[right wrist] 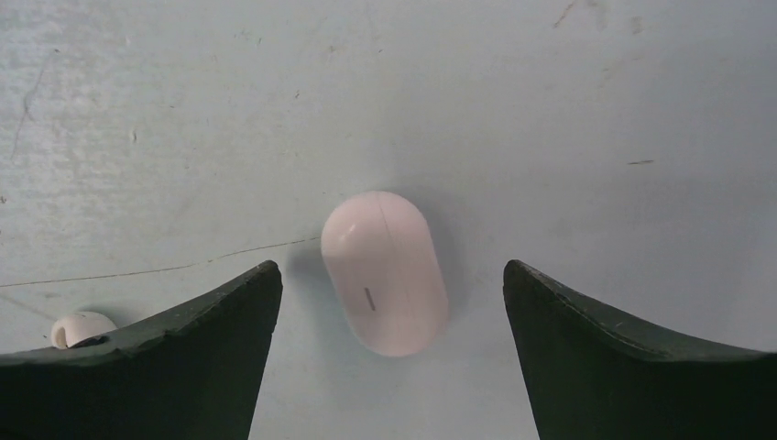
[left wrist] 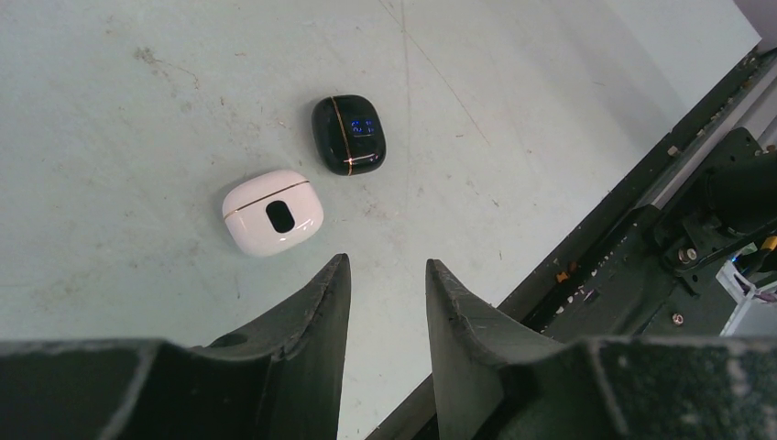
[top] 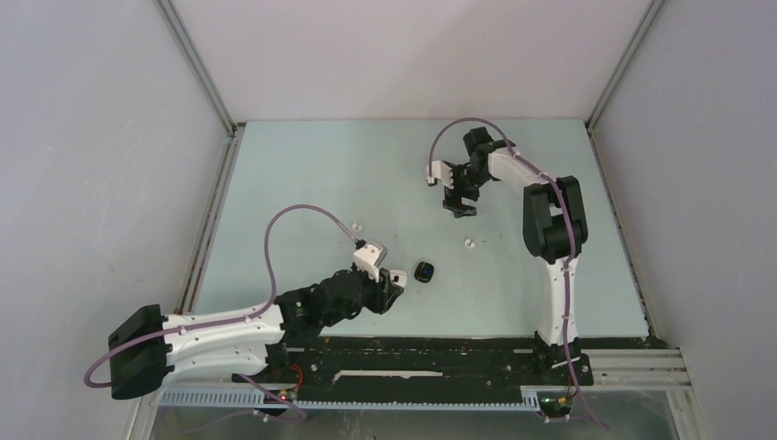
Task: Insert the wireless bluetooth earbuds into the charging case
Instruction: Pick up the charging case from the center of the board.
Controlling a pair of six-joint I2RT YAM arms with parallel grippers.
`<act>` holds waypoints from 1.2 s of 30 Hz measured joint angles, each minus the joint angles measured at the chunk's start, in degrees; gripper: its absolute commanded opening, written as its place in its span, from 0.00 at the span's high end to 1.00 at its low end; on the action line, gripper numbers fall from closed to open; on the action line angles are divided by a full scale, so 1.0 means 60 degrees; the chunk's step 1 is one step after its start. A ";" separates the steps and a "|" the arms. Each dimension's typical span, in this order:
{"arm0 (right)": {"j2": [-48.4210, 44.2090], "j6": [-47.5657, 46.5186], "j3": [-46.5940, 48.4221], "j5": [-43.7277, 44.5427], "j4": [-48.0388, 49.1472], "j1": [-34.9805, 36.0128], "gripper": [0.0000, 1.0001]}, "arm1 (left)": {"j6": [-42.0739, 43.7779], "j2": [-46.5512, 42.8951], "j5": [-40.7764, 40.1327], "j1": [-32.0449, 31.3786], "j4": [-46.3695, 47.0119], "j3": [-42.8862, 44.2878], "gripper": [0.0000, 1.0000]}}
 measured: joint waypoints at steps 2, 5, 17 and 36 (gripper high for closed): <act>0.0251 -0.0087 0.0178 0.0160 -0.0248 0.0047 0.16 | 0.0004 0.0066 -0.0004 -0.0015 0.0011 0.0000 0.59; 0.0346 -0.0124 0.0226 0.0350 -0.0605 0.0062 0.32 | 0.0000 0.0135 0.0000 -0.0058 0.0062 0.0000 0.59; -0.2543 0.0878 -0.3763 0.1024 0.0627 0.0168 0.70 | -0.0273 0.0725 -0.0051 -0.0120 0.0892 0.0000 0.57; -1.1005 0.4226 -0.8342 0.1483 0.1483 0.3869 0.66 | -0.1326 0.1690 0.1515 -0.0120 0.6335 -0.0561 0.47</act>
